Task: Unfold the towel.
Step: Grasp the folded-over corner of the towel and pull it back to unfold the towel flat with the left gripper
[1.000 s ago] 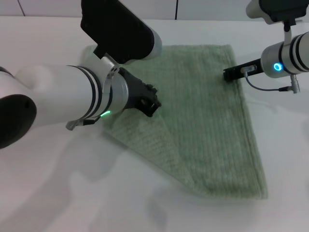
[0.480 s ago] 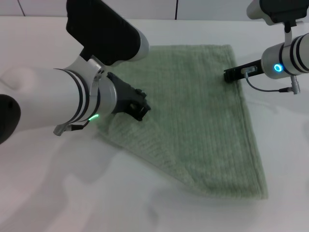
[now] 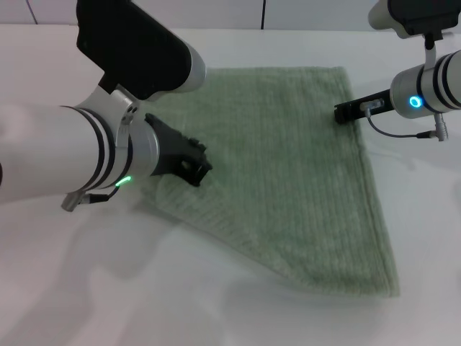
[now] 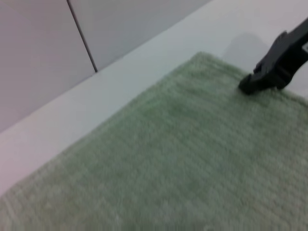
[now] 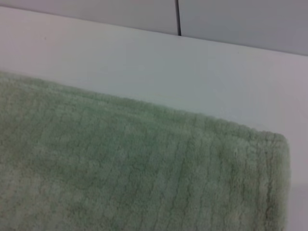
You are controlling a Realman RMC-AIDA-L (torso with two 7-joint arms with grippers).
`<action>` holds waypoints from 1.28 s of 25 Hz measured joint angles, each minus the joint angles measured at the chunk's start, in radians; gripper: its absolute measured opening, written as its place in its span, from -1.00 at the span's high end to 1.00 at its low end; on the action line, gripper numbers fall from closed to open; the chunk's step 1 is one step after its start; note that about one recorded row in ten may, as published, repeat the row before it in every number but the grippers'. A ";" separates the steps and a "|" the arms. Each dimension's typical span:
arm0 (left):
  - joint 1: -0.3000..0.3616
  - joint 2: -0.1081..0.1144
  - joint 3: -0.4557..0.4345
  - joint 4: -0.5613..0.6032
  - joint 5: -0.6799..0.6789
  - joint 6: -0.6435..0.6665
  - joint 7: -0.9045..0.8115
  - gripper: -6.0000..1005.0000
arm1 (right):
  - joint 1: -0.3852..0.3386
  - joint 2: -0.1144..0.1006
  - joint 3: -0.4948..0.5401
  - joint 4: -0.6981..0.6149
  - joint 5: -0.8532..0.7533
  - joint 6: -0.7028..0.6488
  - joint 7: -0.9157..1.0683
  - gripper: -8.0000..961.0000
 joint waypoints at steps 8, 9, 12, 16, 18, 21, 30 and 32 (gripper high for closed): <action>-0.001 -0.001 -0.001 -0.017 0.000 -0.063 -0.007 0.93 | 0.000 0.000 0.000 0.000 0.000 0.000 0.000 0.99; 0.000 -0.001 -0.001 -0.018 0.000 -0.070 -0.009 0.93 | 0.000 0.000 0.000 0.000 0.000 0.000 0.000 0.99; 0.001 0.000 -0.002 -0.018 0.000 -0.080 -0.010 0.93 | 0.000 0.000 0.000 0.000 0.000 0.000 0.000 0.99; 0.000 0.000 -0.003 -0.019 0.000 -0.088 -0.010 0.93 | 0.000 0.000 0.000 0.000 0.000 0.000 0.000 0.99; 0.000 0.000 -0.003 -0.019 0.000 -0.088 -0.010 0.93 | 0.000 0.000 0.000 0.000 0.000 0.000 0.000 0.99; -0.001 -0.001 -0.035 -0.020 0.000 -0.134 -0.021 0.92 | -0.001 0.000 0.000 0.000 0.000 0.000 0.000 0.99; 0.000 0.000 -0.057 -0.020 0.000 -0.175 -0.028 0.86 | -0.002 0.000 0.000 0.000 0.000 0.004 0.000 0.99; 0.001 0.000 -0.065 -0.020 0.000 -0.183 -0.028 0.84 | -0.002 0.000 0.000 0.000 0.000 0.005 0.000 0.99</action>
